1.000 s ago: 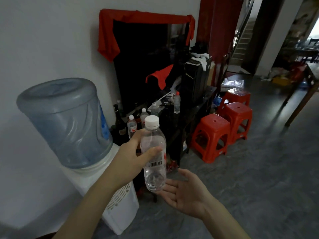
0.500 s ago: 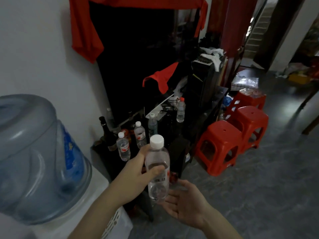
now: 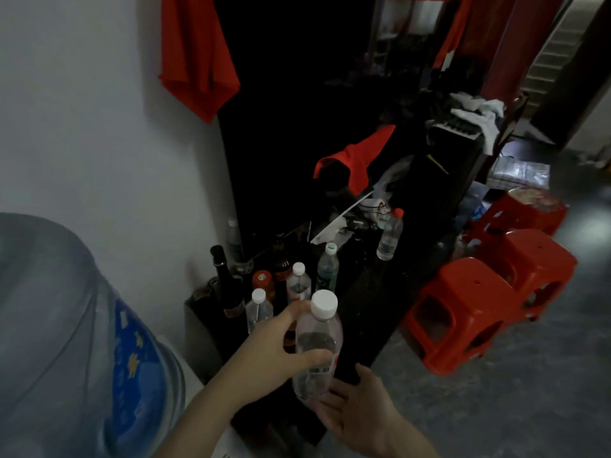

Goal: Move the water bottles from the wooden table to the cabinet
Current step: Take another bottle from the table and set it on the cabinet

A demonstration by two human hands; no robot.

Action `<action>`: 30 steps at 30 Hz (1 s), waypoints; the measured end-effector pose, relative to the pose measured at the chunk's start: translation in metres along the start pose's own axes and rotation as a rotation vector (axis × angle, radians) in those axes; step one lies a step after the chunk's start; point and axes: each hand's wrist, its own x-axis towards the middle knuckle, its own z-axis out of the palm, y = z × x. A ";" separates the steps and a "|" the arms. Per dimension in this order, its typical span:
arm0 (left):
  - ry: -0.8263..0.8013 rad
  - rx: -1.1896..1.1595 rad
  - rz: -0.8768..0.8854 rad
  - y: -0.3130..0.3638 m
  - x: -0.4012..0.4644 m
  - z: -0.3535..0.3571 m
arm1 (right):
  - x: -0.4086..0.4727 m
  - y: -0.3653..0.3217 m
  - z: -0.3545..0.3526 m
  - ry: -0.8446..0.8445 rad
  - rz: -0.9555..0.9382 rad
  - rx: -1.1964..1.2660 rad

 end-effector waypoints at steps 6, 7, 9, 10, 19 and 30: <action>0.025 -0.030 0.004 -0.014 0.051 -0.016 | 0.032 -0.037 0.013 0.096 -0.015 0.025; 0.021 -0.016 0.013 -0.015 0.058 -0.015 | 0.037 -0.042 0.011 0.099 -0.020 0.038; 0.013 -0.006 0.021 -0.019 0.071 -0.013 | 0.051 -0.055 0.006 0.106 -0.031 0.069; 0.007 -0.007 0.017 -0.022 0.077 -0.011 | 0.059 -0.061 0.003 0.114 -0.029 0.082; -0.023 0.074 -0.049 -0.075 0.125 0.027 | 0.159 -0.093 -0.022 0.130 -0.017 0.146; 0.242 -0.005 -0.193 -0.144 0.159 0.089 | 0.243 -0.127 -0.045 0.096 -0.030 0.093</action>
